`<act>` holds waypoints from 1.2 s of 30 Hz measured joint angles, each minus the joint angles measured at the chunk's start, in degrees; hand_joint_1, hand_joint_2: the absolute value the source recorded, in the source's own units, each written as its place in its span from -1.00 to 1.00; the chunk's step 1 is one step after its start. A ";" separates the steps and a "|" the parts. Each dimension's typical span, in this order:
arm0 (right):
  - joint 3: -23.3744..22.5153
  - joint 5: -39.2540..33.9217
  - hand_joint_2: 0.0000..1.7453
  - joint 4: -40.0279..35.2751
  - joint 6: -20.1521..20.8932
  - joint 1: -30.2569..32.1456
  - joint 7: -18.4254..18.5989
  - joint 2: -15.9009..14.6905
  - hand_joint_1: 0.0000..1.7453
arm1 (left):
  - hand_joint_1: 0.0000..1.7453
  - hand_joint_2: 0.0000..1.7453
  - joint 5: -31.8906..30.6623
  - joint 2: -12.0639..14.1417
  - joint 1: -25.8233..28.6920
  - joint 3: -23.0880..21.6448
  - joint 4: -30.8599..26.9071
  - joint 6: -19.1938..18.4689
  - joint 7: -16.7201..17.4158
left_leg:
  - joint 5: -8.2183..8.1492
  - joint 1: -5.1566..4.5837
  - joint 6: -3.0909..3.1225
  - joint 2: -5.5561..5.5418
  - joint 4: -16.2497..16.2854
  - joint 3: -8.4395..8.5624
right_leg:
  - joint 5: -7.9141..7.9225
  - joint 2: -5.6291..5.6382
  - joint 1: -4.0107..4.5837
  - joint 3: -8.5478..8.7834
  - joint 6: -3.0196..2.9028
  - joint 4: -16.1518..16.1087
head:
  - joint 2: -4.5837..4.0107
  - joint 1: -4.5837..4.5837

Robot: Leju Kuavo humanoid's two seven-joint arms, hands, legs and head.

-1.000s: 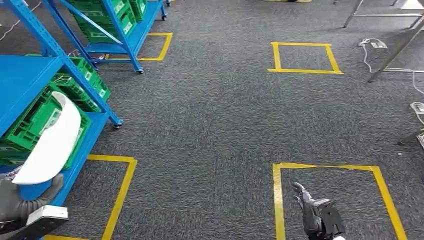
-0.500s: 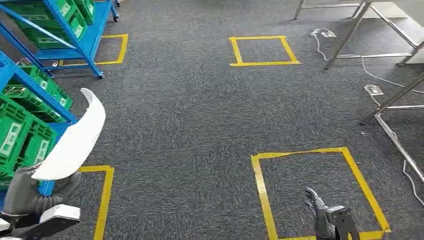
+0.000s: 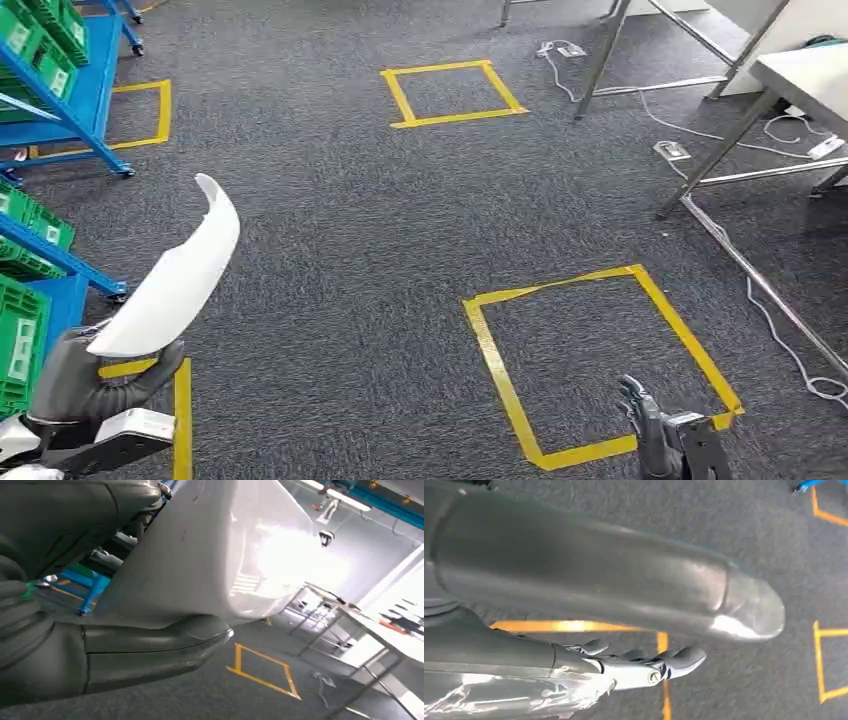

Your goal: Take the parts from the cabinet and place them on the table.

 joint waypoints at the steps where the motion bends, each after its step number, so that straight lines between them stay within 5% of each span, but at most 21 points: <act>1: -0.42 0.27 -1.00 -0.02 0.40 0.02 0.00 0.22 -1.00 | 1.00 1.00 0.24 0.02 -0.25 -0.27 0.13 -0.31 -0.05 | -0.41 0.04 -0.29 0.21 0.06 0.00 | 0.28 0.59 -0.49 0.35 -0.46 -0.63 | 0.00 -0.11; 3: -1.12 0.99 -1.00 -0.09 1.43 -0.12 -0.11 0.77 -1.00 | 1.00 1.00 0.51 0.15 -0.68 -0.90 0.42 -0.44 -0.13 | -2.19 0.41 -0.67 -4.62 4.18 -2.55 | 0.64 1.89 -1.16 0.63 -1.12 -1.28 | 0.00 -0.28; 4: -1.58 1.25 -1.00 -0.07 1.95 -0.43 -0.13 0.83 -1.00 | 1.00 1.00 0.57 0.20 -0.82 -1.05 0.48 -0.48 -0.11 | -3.85 0.42 -0.87 -5.79 9.03 -5.42 | 0.79 2.60 -1.41 0.52 -1.31 -1.38 | 0.00 -0.44; 6: -2.17 1.86 -1.00 -0.02 2.58 -0.66 -0.24 1.42 -1.00 | 1.00 1.00 0.77 0.35 -0.94 -1.23 0.81 -0.77 0.00 | -5.98 0.60 -1.32 -6.08 17.74 -11.10 | 0.96 4.19 -1.65 0.23 -1.40 -1.39 | 0.00 -0.50; 7: -2.45 2.03 -1.00 0.02 2.91 -0.63 -0.26 1.60 -1.00 | 1.00 1.00 0.88 0.41 -1.02 -1.29 0.90 -0.85 0.00 | -5.33 0.73 -1.45 -6.08 18.52 -12.24 | 1.04 4.96 -1.75 0.15 -1.29 -1.35 | 0.00 -0.43; 8: -2.72 2.30 -1.00 0.09 3.15 -0.63 -0.26 1.71 -1.00 | 1.00 1.00 1.05 0.46 -1.06 -1.34 0.96 -0.88 0.00 | -3.53 0.92 -1.62 -6.08 17.04 -12.02 | 1.10 5.73 -1.91 0.08 -1.21 -1.31 | 0.00 -0.48; 10: -3.15 2.97 -1.00 0.22 3.56 -0.69 -0.13 2.06 -1.00 | 1.00 1.00 1.57 0.52 -1.21 -1.36 0.98 -0.99 0.35 | 1.75 1.60 -2.15 -6.55 8.12 -7.97 | 1.25 7.54 -2.42 -0.04 -0.76 -1.12 | 0.00 -0.44; 11: -3.20 3.33 -1.00 0.26 3.85 -0.75 0.02 2.10 -1.00 | 1.00 1.00 1.64 0.52 -1.25 -1.36 0.98 -1.03 0.55 | 3.21 2.32 -2.73 -8.39 3.43 -5.37 | 1.22 8.42 -2.60 -0.21 -0.22 -0.83 | 0.00 -0.46; 12: -3.28 3.61 -1.00 0.28 3.91 -0.86 0.09 2.10 -1.00 | 1.00 1.00 1.75 0.50 -1.20 -1.40 0.98 -1.05 0.74 | 2.95 3.05 -3.07 -10.66 0.55 -3.84 | 1.26 9.10 -2.39 -0.89 0.29 0.08 | 0.00 -0.70; 16: -3.33 4.26 -1.00 1.23 3.92 -0.89 0.02 2.23 -1.00 | 1.00 1.00 1.62 0.50 -1.14 -1.47 1.07 -1.12 0.87 | 2.78 2.67 -1.39 -8.42 0.90 -4.22 | 1.86 11.18 -2.86 -1.59 1.12 -0.35 | 0.00 -0.61; 19: -3.33 4.26 -1.00 1.70 3.85 -1.37 -0.04 2.34 -1.00 | 1.00 1.00 1.38 0.55 -0.73 -1.55 1.07 -1.12 0.83 | 2.64 2.35 -0.45 -6.99 0.78 -3.58 | -2.32 4.60 -2.22 -5.37 1.39 7.37 | 0.00 0.33; 21: -3.30 4.29 -1.00 2.42 3.85 -2.08 -0.13 2.38 -1.00 | 1.00 1.00 0.99 0.61 -0.49 -1.66 1.07 -1.12 0.72 | 2.53 2.01 -0.24 -5.51 0.80 -3.56 | -6.30 3.09 -2.31 -9.87 1.64 17.21 | 0.00 0.35; 22: -3.30 4.31 -1.00 2.91 3.85 -2.28 -0.19 2.38 -1.00 | 1.00 1.00 0.90 0.63 -0.47 -1.71 1.07 -1.16 0.65 | 2.50 1.92 -0.19 -4.89 0.80 -3.54 | -6.80 2.94 -2.34 -10.62 1.68 19.02 | 0.00 0.33; 23: -3.28 4.37 -1.00 3.27 3.85 -2.33 -0.28 2.38 -1.00 | 1.00 1.00 0.77 0.68 -0.47 -1.82 1.07 -1.29 0.63 | 2.46 1.87 -0.16 -4.35 0.80 -3.52 | -6.14 2.95 -2.32 -9.68 1.56 17.86 | 0.00 0.33; 25: -3.28 4.44 -1.00 4.04 3.76 -2.44 -0.61 2.38 -1.00 | 1.00 1.00 0.11 0.76 -0.38 -2.34 1.07 -1.49 0.63 | 2.29 1.84 -0.21 -3.53 0.80 -3.33 | -2.58 2.54 -1.99 -3.85 0.94 8.63 | 0.00 0.31; 26: -3.28 4.44 -1.00 4.17 3.76 -2.66 -0.70 2.38 -1.00 | 1.00 1.00 -0.04 0.79 -0.37 -2.49 1.07 -1.49 0.63 | 2.20 1.84 -0.34 -3.16 0.79 -3.13 | -1.13 1.29 -1.59 -0.45 0.49 3.46 | 0.00 0.35; 27: -3.28 4.46 -1.00 4.28 3.74 -3.19 -0.76 2.38 -1.00 | 1.00 1.00 -0.19 0.79 -0.27 -2.58 1.07 -1.49 0.63 | 2.17 1.87 -0.53 -2.67 0.72 -3.09 | -2.00 -1.42 -0.73 1.35 0.31 0.50 | 0.00 0.35; 31: -3.30 4.53 -1.00 5.24 3.56 -4.02 -1.09 2.38 -1.00 | 1.00 1.00 -0.46 0.98 -0.33 -2.93 1.12 -1.47 0.63 | 2.43 1.62 -1.60 -0.67 0.43 -2.85 | -1.27 0.87 -0.12 1.24 -0.25 -0.04 | 0.00 0.29; 32: -3.30 4.53 -1.00 5.38 3.57 -4.05 -1.13 2.38 -1.00 | 1.00 1.00 -0.46 1.03 -0.40 -2.93 1.12 -1.47 0.63 | 1.47 1.85 -1.94 -0.90 0.52 -3.10 | -0.92 1.48 -1.09 2.11 -0.62 -1.16 | 0.00 0.26; 34: -3.35 4.57 -1.00 5.75 3.52 -4.32 -1.16 2.45 -1.00 | 1.00 1.00 -0.46 1.16 -0.44 -3.11 1.20 -1.44 0.61 | 0.00 1.83 -2.12 -4.77 4.96 -5.45 | -0.63 2.47 -1.23 2.38 -1.15 -1.63 | 0.00 0.02; 36: -3.33 4.57 -1.00 6.03 3.52 -4.55 -1.18 2.47 -1.00 | 1.00 1.00 -0.48 1.46 -0.23 -3.13 1.27 -1.47 0.61 | -3.20 1.86 -2.57 -5.99 14.18 -10.84 | -0.62 3.85 -1.41 2.33 -1.27 -1.69 | 0.00 -0.13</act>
